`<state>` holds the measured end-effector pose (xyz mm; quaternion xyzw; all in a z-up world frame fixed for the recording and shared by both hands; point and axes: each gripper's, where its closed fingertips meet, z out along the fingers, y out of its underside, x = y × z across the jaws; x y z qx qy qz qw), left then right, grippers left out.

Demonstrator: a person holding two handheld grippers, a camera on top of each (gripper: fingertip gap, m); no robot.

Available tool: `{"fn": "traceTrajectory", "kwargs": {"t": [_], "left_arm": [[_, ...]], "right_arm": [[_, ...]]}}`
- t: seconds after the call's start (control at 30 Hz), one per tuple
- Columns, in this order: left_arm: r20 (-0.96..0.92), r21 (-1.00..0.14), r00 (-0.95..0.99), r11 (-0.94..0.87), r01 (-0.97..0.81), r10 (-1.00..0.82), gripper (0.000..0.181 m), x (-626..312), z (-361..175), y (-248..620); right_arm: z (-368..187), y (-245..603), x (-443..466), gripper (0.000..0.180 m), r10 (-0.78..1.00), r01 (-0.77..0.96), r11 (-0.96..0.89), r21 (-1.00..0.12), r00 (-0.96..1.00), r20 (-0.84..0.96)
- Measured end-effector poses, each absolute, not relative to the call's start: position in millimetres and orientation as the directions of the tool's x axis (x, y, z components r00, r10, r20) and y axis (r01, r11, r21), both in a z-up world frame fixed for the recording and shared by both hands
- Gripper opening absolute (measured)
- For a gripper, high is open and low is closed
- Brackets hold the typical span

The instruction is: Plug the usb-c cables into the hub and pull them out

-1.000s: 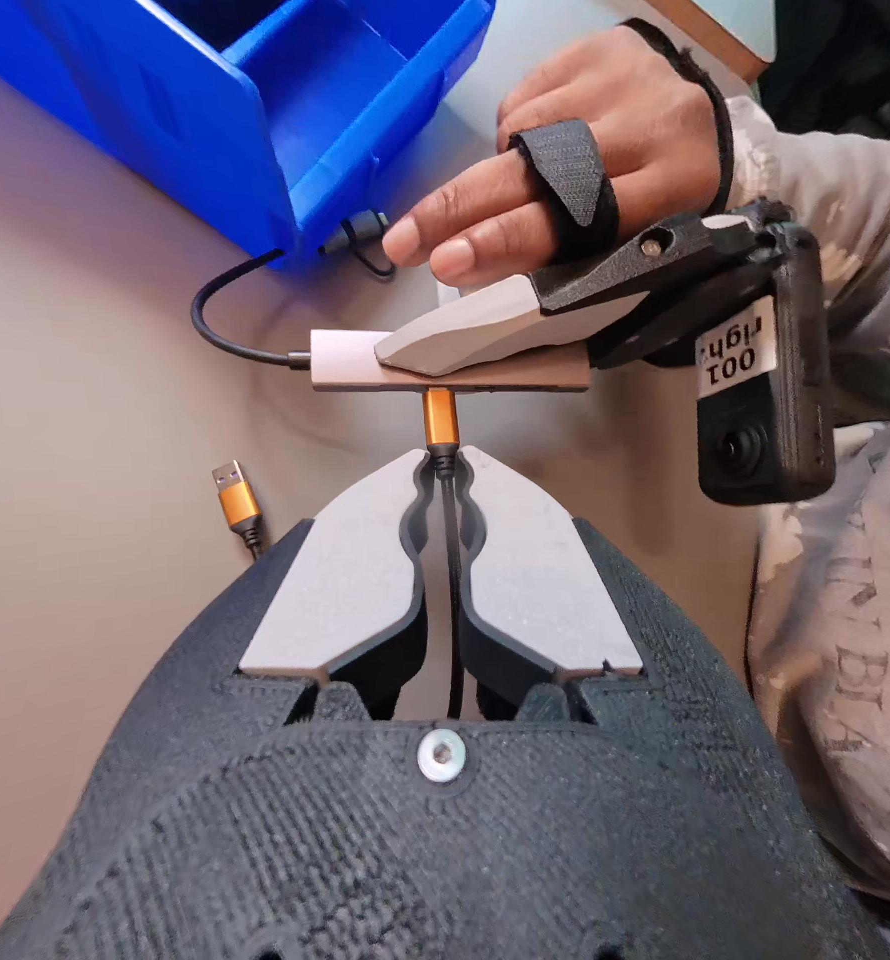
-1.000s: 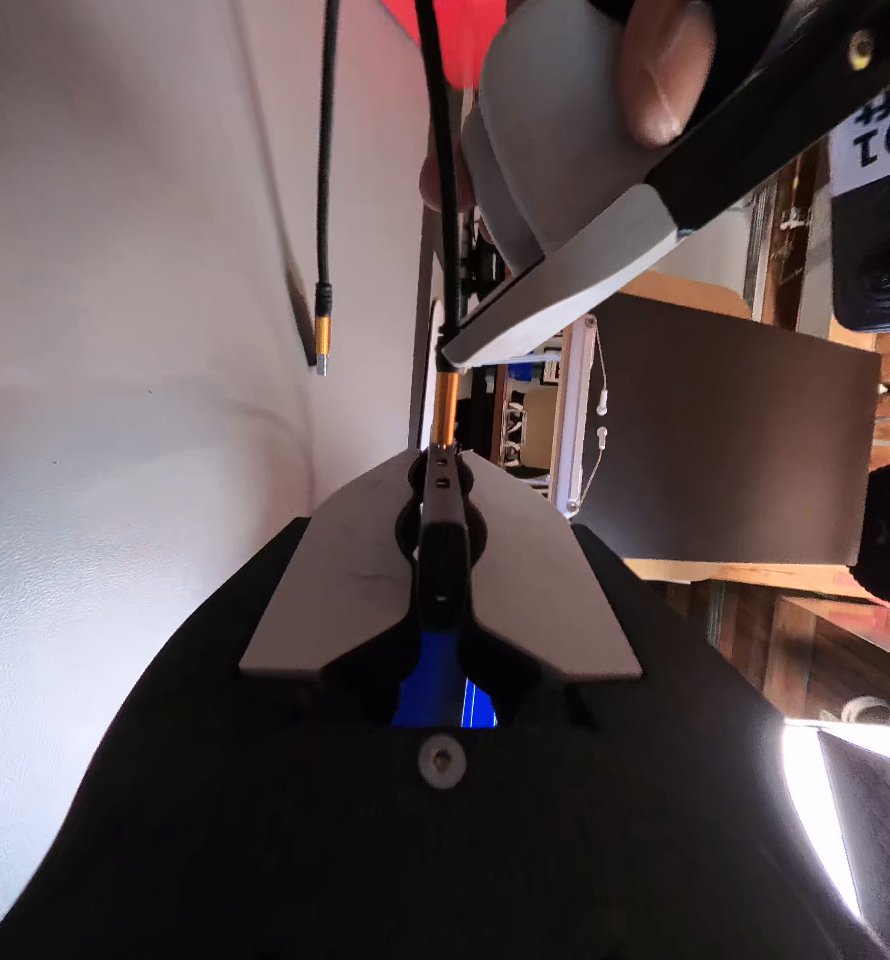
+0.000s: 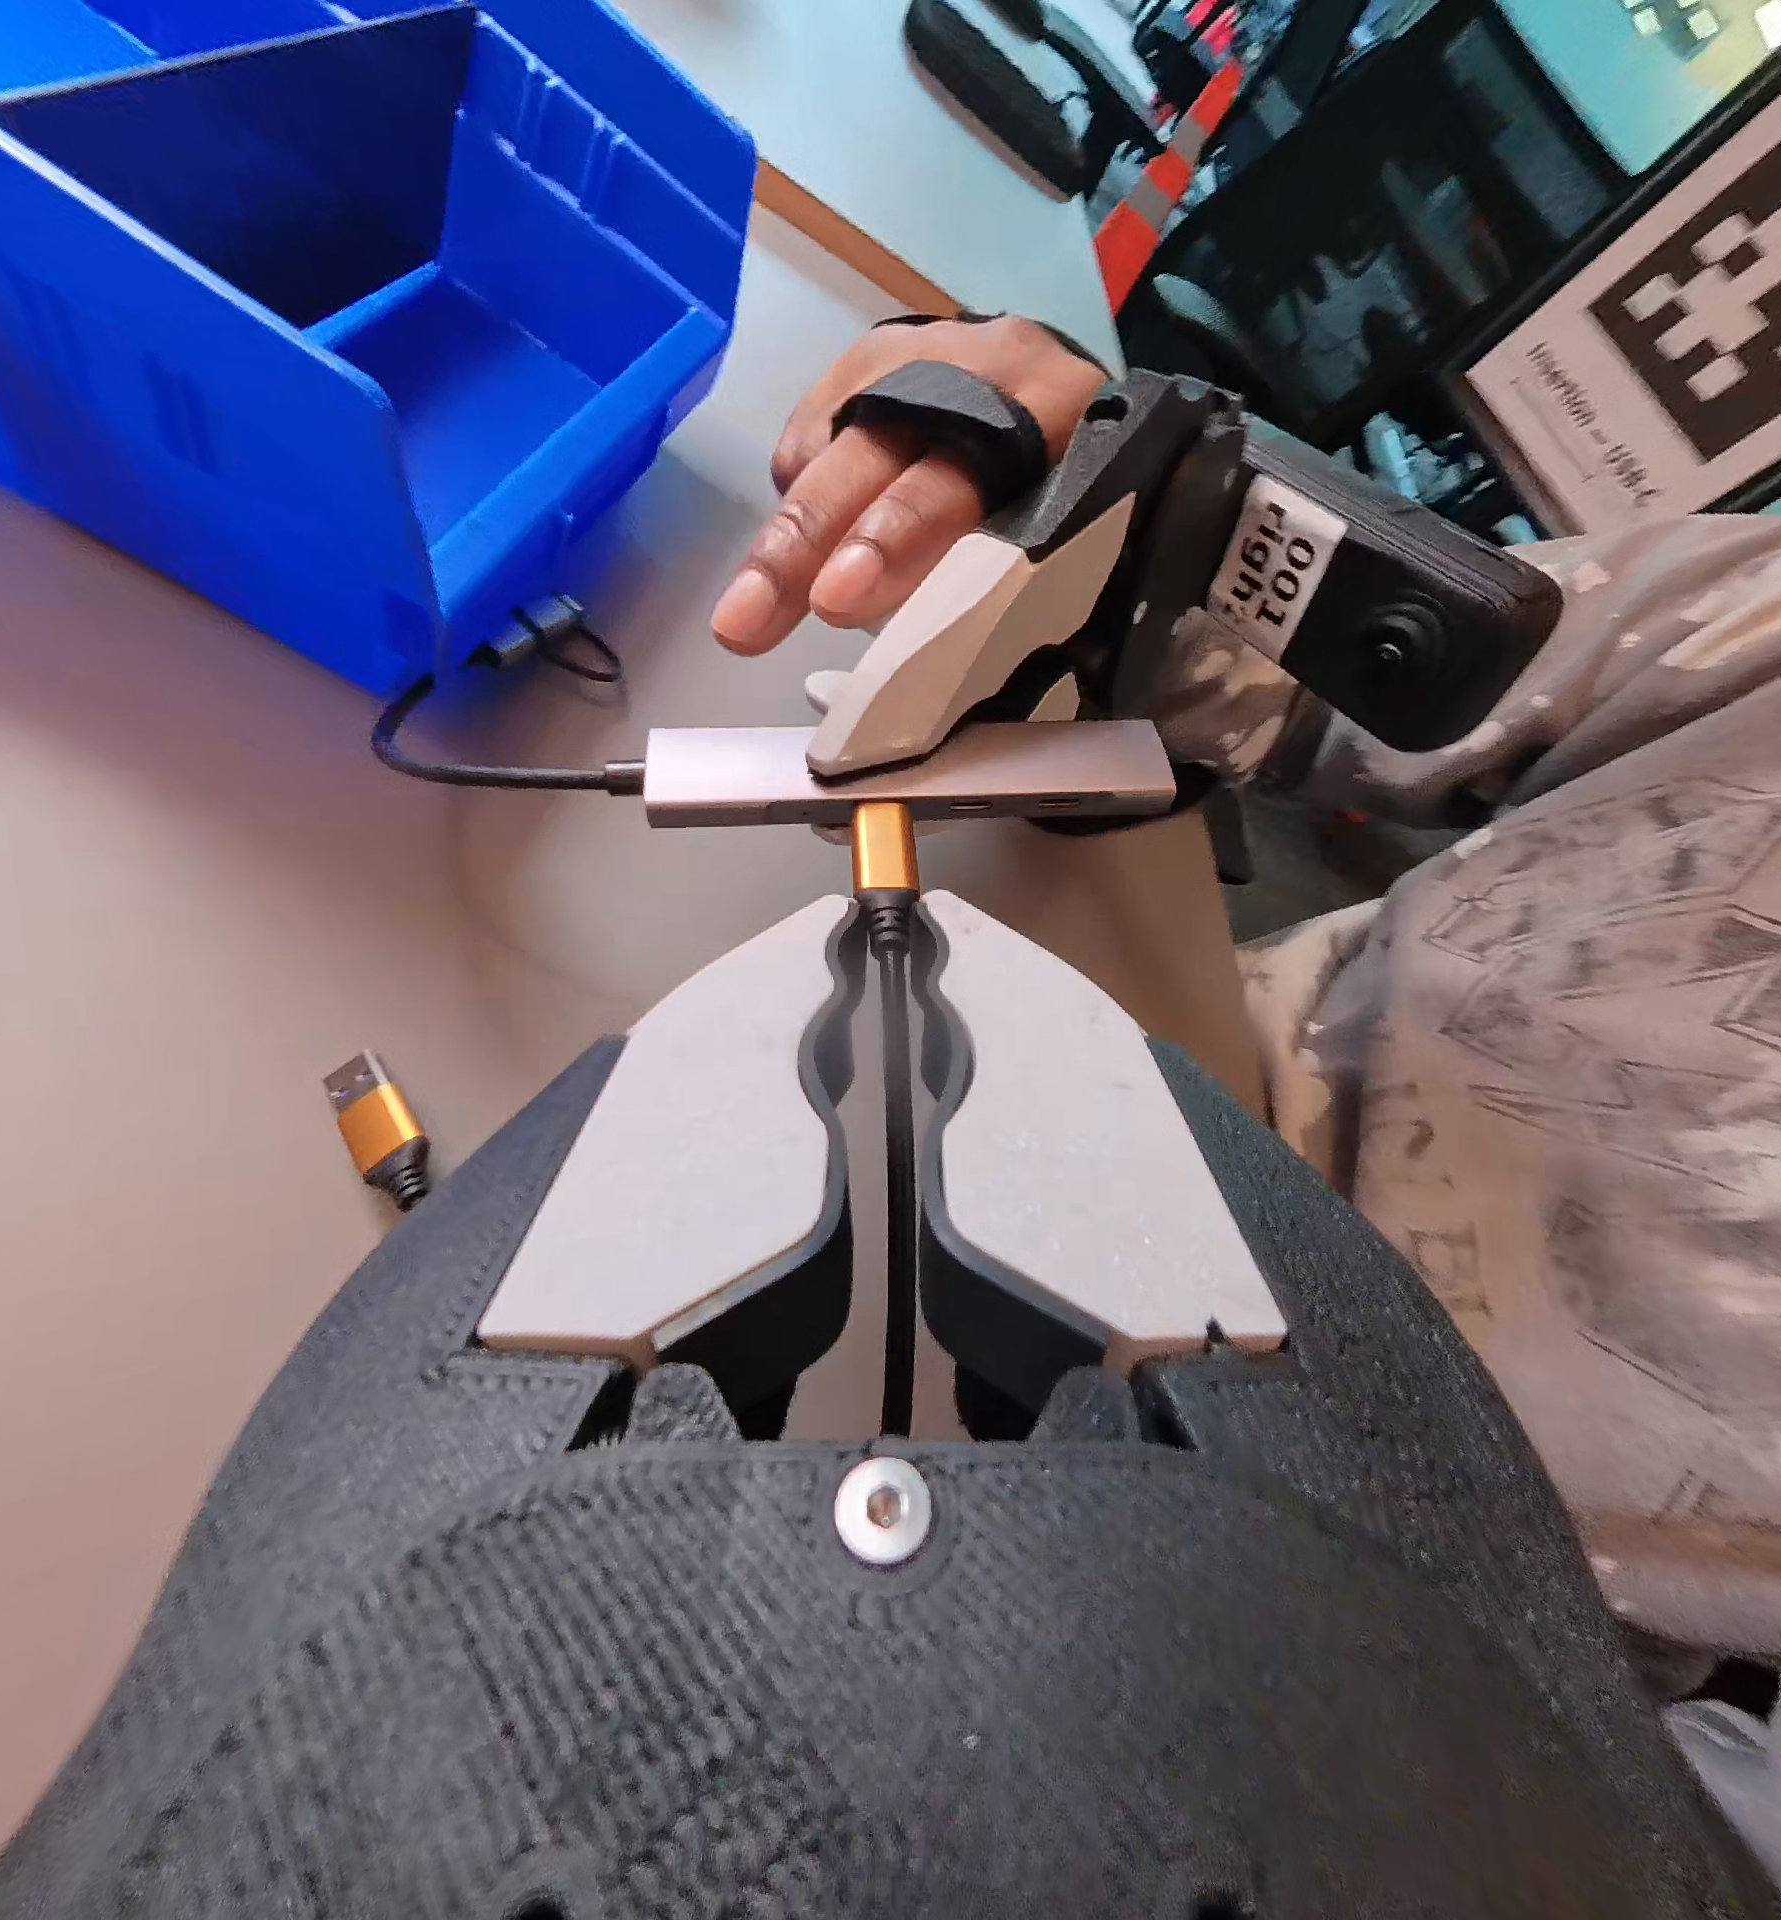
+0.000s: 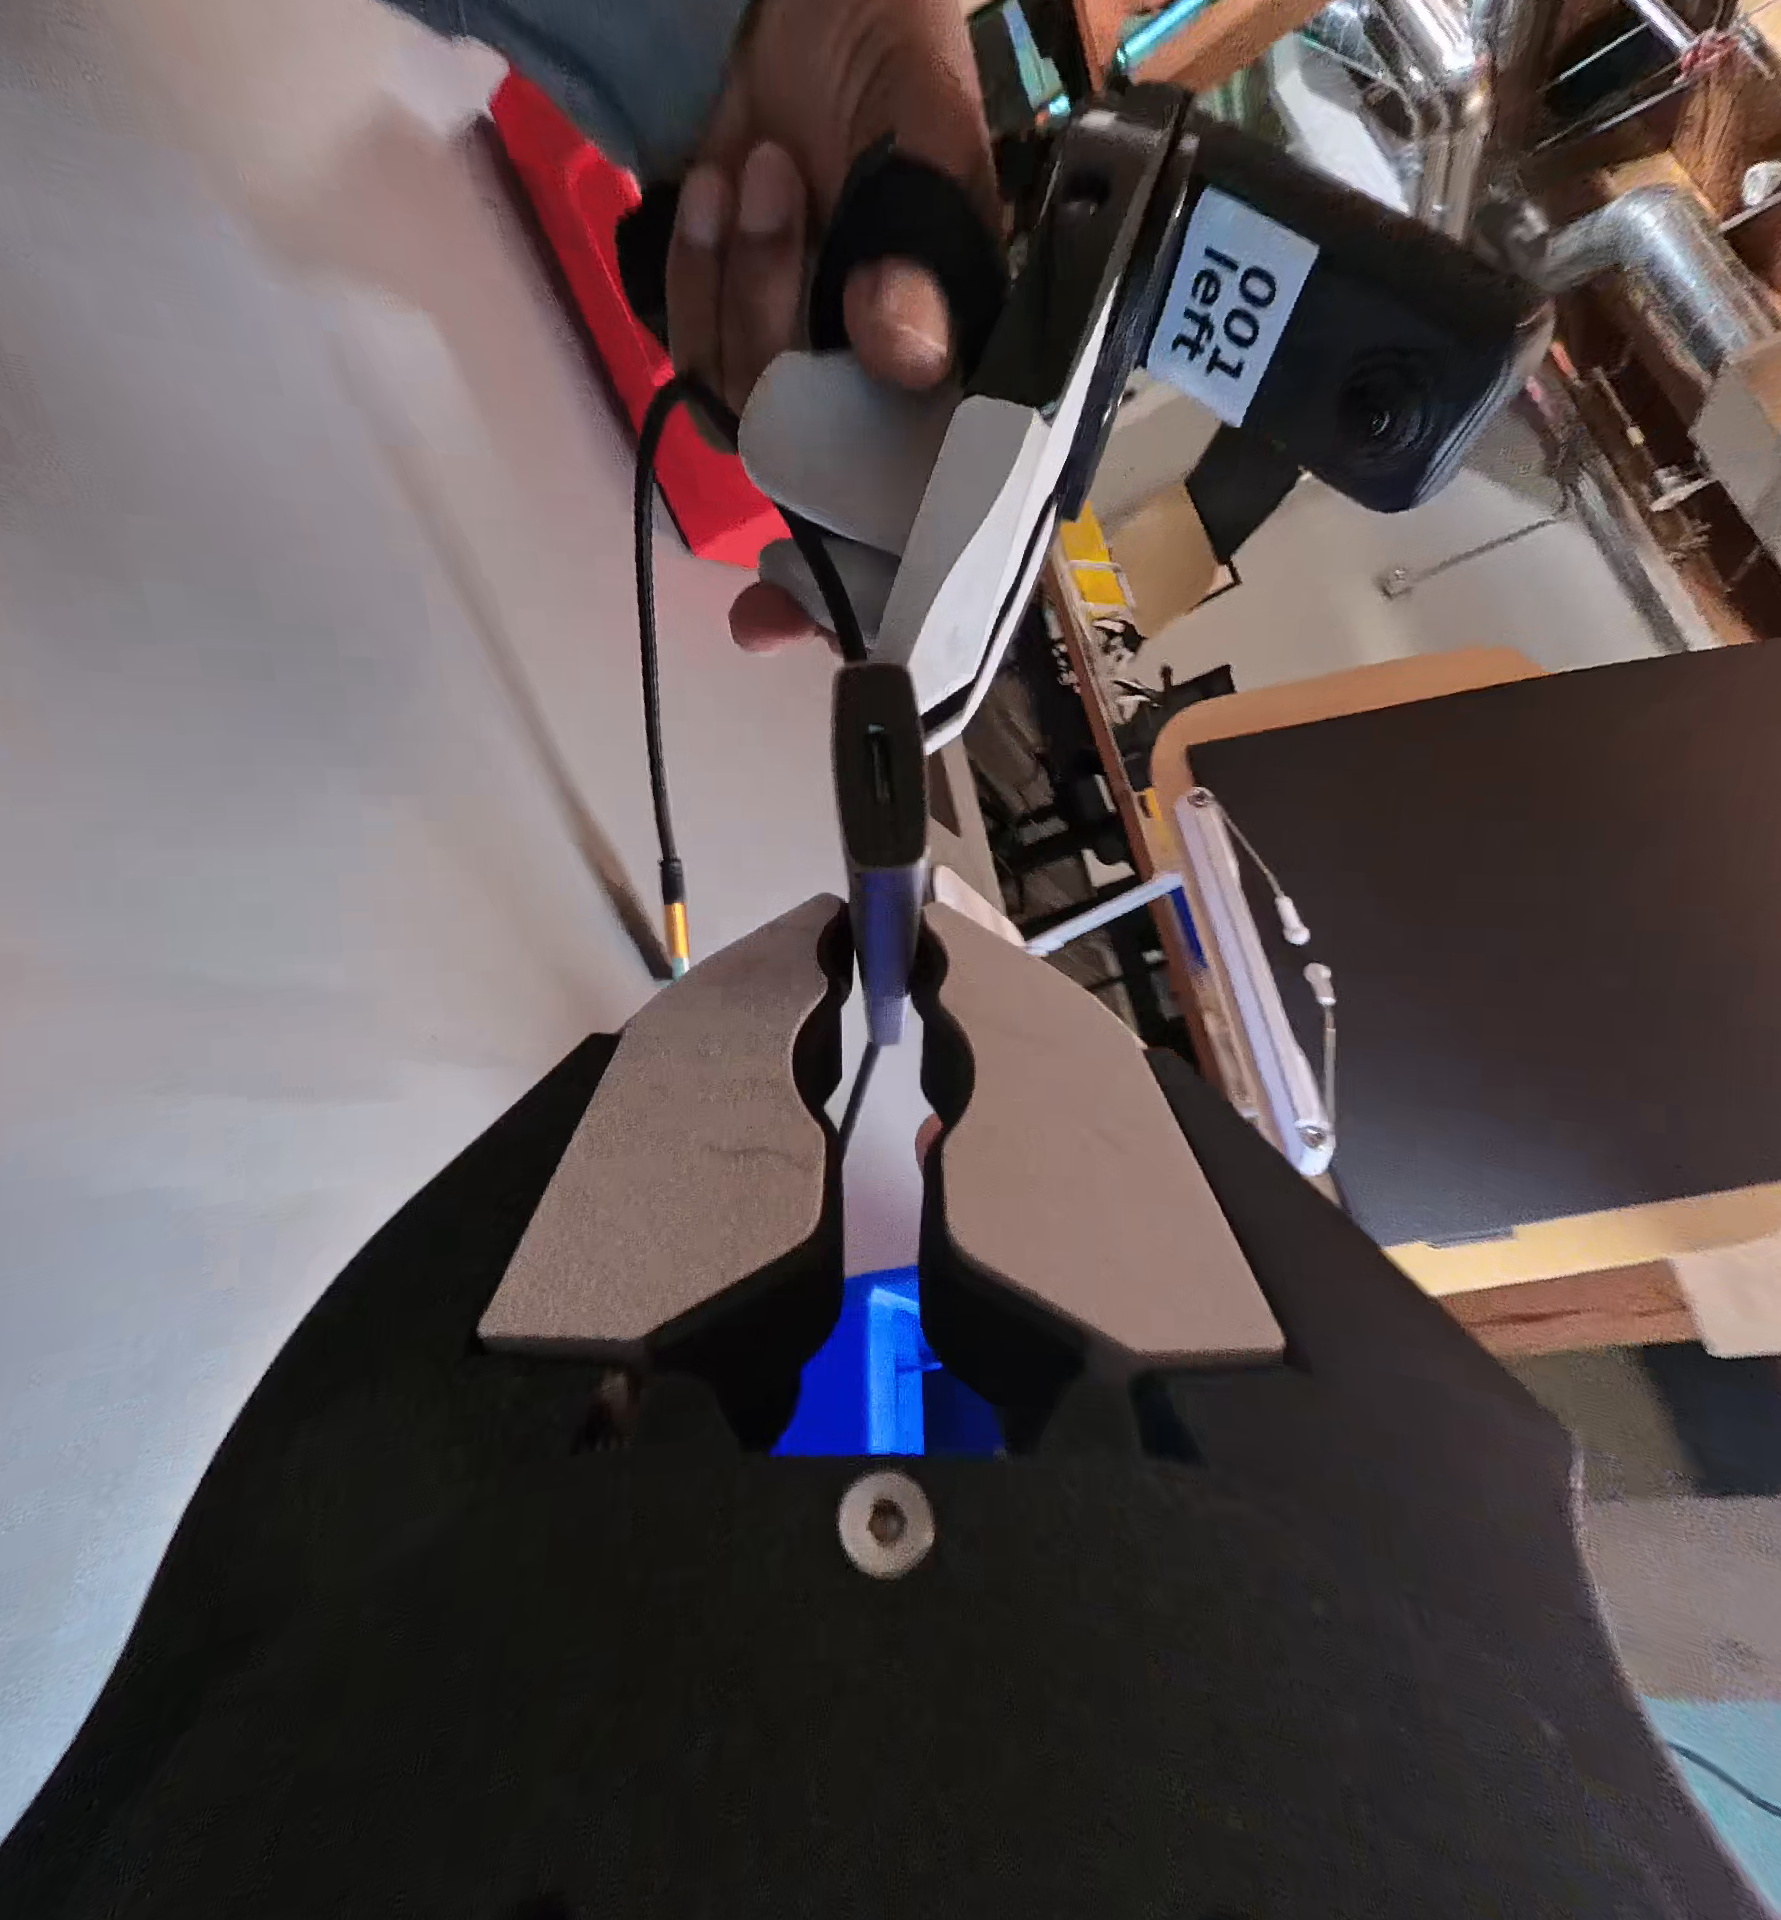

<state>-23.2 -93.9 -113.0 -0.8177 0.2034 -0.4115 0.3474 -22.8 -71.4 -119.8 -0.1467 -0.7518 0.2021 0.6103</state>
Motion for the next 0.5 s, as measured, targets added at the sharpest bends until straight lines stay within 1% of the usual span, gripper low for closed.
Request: {"fn": "traceTrajectory", "kwargs": {"t": [0.17,0.23,0.33,0.4,0.5], "left_arm": [[0.546,-0.752,0.515,-0.657,-0.046,-0.66,0.008,-17,-107,-100],[0.499,-0.787,0.525,-0.614,-0.058,-0.69,0.009,-16,-100,-101],[0.41,-0.852,0.559,-0.521,-0.047,-0.72,0.019,-20,-78,-100],[0.331,-0.905,0.622,-0.425,-0.005,-0.71,0.025,-31,-54,-96],[0.182,-0.959,0.796,-0.283,0.015,-0.577,0.029,-74,-19,-94]], "right_arm": [[-118,-82,-16,0.009,0.578,-0.027,0.785,-0.619,-0.328,0.747],[-113,-85,-14,0.009,0.652,-0.018,0.71,-0.704,-0.361,0.667],[-102,-91,-10,0.009,0.745,-0.014,0.561,-0.828,-0.427,0.512],[-90,-94,-7,0.009,0.798,-0.017,0.422,-0.907,-0.467,0.38],[-65,-95,2,0.009,0.828,-0.034,0.228,-0.973,-0.52,0.212]]}}
